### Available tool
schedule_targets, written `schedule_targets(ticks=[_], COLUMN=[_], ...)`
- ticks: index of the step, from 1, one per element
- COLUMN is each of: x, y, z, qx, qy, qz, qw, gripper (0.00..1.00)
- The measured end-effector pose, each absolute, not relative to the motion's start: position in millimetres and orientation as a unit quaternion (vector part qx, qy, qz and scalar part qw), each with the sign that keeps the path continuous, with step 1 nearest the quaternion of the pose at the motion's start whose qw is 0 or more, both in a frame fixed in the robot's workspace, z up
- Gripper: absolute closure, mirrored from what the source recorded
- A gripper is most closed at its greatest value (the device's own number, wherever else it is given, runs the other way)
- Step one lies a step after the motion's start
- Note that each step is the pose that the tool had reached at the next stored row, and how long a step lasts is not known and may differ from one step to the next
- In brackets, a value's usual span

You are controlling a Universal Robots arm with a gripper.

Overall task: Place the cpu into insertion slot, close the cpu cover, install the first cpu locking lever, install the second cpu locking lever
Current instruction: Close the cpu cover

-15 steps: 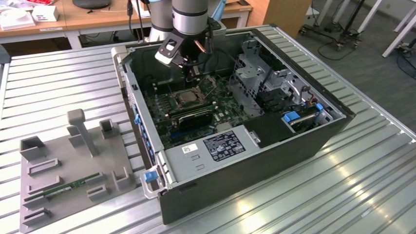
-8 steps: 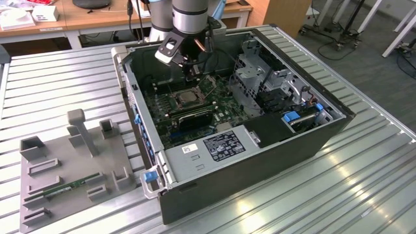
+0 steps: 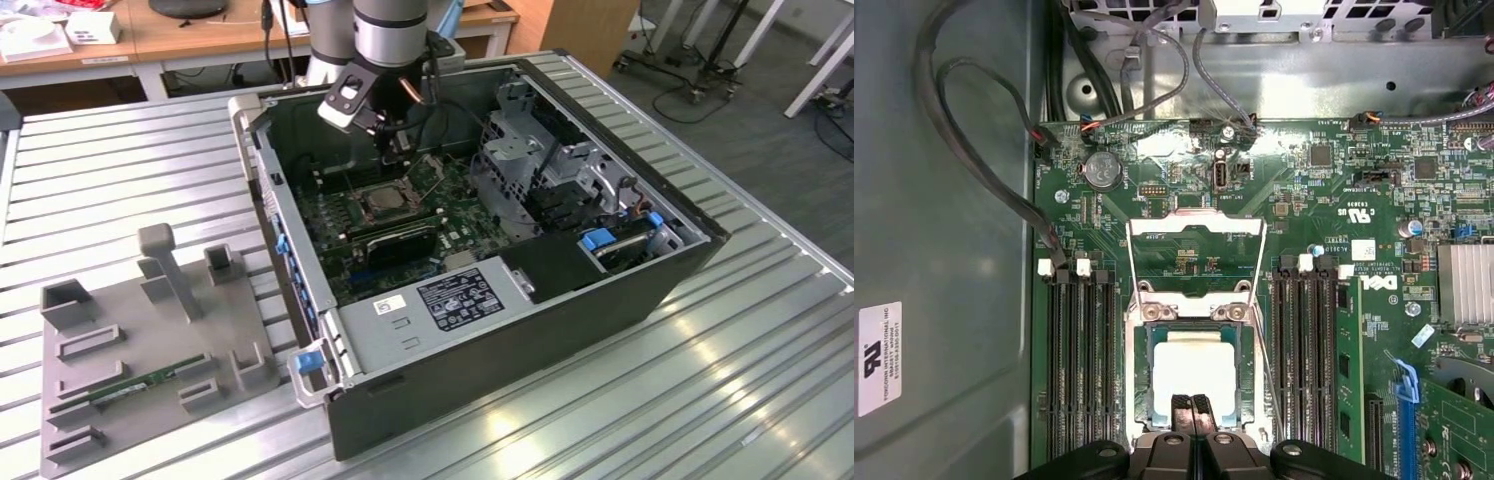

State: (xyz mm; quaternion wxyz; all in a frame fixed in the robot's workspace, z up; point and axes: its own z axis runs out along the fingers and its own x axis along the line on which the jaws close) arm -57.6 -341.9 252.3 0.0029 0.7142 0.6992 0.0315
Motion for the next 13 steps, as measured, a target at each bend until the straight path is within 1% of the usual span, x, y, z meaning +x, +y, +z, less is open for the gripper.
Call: schedule_targets(ticks=[13], x=[-57.6], y=[-341.9], z=[257.1], qx=[0.714], qy=[0.699], qz=[0.031], qw=[0.003], gripper=[0.89])
